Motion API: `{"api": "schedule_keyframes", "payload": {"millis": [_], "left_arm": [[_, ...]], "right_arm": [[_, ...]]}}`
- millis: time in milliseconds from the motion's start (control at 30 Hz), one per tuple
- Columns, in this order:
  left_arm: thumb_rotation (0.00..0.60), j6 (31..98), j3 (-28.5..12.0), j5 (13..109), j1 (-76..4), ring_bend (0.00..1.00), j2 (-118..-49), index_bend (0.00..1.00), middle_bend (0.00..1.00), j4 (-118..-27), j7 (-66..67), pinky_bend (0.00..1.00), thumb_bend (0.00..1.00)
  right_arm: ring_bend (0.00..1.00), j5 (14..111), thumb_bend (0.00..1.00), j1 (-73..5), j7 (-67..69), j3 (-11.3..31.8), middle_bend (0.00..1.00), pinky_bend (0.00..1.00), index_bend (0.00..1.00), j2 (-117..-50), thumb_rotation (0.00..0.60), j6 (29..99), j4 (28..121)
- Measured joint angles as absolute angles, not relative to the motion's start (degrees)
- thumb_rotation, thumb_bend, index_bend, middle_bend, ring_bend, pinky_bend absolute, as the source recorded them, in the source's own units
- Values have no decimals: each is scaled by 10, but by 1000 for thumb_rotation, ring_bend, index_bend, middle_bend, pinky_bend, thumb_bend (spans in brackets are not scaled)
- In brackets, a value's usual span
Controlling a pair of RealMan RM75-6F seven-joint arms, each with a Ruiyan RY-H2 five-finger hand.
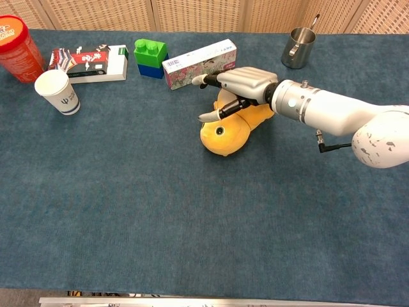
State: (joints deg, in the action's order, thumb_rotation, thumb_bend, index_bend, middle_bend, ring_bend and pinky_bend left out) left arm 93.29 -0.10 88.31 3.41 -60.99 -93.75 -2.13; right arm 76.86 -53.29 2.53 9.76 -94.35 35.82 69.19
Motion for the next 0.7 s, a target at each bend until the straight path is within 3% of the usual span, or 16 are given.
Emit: {"api": "schedule_keyframes", "payload": {"millis": [333,700], "left_arm": [[600,931,-2,882,35,93,-611,124,103,-934,-22,4,149],[600,928,-3,884,32,93,-611,124,103,-937,-18,4,148]], "right_arm": [[0,763,0,-528,37,83,138,0,65,-947,132,360,672],[0,783,0,-515,67,82,138,0,65,-916,130,398,707]]}}
